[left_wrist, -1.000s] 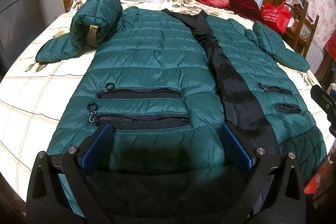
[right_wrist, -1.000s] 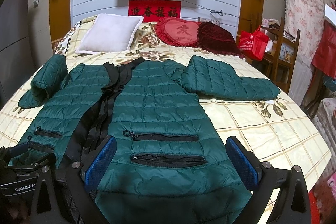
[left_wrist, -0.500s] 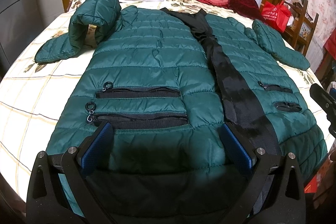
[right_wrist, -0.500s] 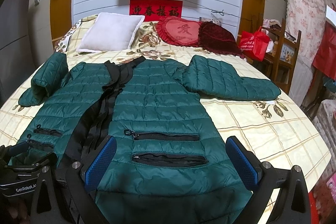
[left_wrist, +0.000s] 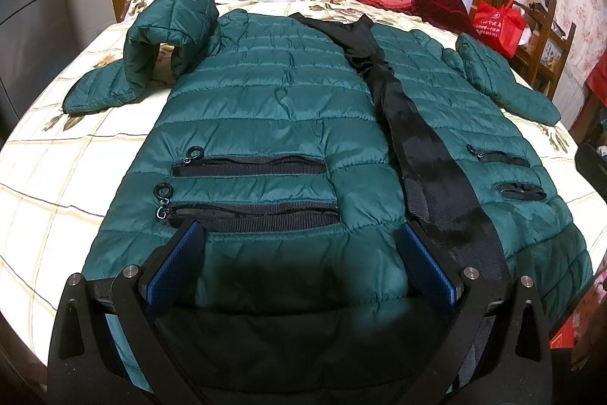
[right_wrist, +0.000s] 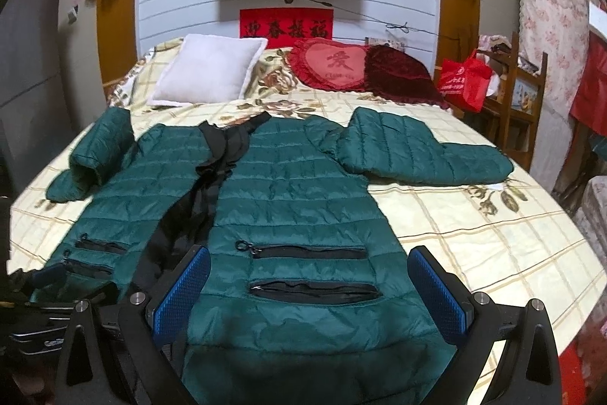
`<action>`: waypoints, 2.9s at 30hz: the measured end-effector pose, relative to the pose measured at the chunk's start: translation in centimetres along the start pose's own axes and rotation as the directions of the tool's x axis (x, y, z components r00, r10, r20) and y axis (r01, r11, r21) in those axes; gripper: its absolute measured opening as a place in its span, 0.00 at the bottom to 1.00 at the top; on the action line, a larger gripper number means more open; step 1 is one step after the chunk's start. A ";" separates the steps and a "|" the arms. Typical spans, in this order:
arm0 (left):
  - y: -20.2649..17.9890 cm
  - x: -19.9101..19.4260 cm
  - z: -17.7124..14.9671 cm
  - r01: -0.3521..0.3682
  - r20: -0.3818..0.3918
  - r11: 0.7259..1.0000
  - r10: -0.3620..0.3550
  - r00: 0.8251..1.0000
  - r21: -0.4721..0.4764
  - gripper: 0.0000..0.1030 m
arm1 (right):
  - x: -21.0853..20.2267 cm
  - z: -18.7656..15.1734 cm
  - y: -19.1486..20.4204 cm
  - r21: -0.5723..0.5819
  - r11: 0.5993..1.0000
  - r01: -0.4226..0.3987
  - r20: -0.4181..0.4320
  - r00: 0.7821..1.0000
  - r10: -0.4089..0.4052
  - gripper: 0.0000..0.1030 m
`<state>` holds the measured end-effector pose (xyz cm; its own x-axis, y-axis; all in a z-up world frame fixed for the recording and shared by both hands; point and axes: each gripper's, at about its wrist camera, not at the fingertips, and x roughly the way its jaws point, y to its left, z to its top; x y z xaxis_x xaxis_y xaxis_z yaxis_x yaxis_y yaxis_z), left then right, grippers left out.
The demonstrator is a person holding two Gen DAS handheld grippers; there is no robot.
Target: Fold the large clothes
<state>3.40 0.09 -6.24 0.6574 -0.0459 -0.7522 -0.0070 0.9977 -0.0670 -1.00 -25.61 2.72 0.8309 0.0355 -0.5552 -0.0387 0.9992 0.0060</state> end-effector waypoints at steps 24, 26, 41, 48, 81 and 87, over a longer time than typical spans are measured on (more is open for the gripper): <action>3.6 2.7 9.7 -0.024 0.037 0.997 0.027 0.999 -0.069 1.00 | 7.6 5.9 3.2 -0.091 0.993 -0.069 0.027 0.997 0.072 1.00; 3.4 4.5 9.7 -0.041 0.030 0.997 0.044 0.999 -0.067 1.00 | 9.0 5.2 3.5 -0.119 0.991 -0.065 0.021 0.997 0.068 1.00; 2.5 6.7 6.8 -0.033 -0.016 0.999 0.033 0.999 -0.036 1.00 | 12.2 1.3 -2.1 -0.183 0.975 -0.125 -0.120 0.987 0.104 0.99; 4.0 4.5 7.5 -0.035 0.038 0.998 0.037 0.999 -0.049 1.00 | 10.8 0.8 -0.6 -0.236 0.969 -0.069 -0.148 0.988 0.034 0.99; 36.4 11.4 14.0 0.114 0.030 0.706 -0.130 0.991 -0.699 0.90 | 9.3 4.5 1.6 0.011 0.996 -0.094 -0.046 0.995 0.094 0.99; 37.4 12.2 14.0 -0.020 -0.021 0.730 0.007 1.000 -0.683 0.12 | 9.4 4.5 1.5 0.003 0.996 -0.089 -0.052 0.995 0.089 0.99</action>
<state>21.72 37.53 -8.72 0.6410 -0.0397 -0.7665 -0.5330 0.6956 -0.4817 9.26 -23.68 1.20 0.7942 0.1231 -0.5950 -0.1104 0.9922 0.0579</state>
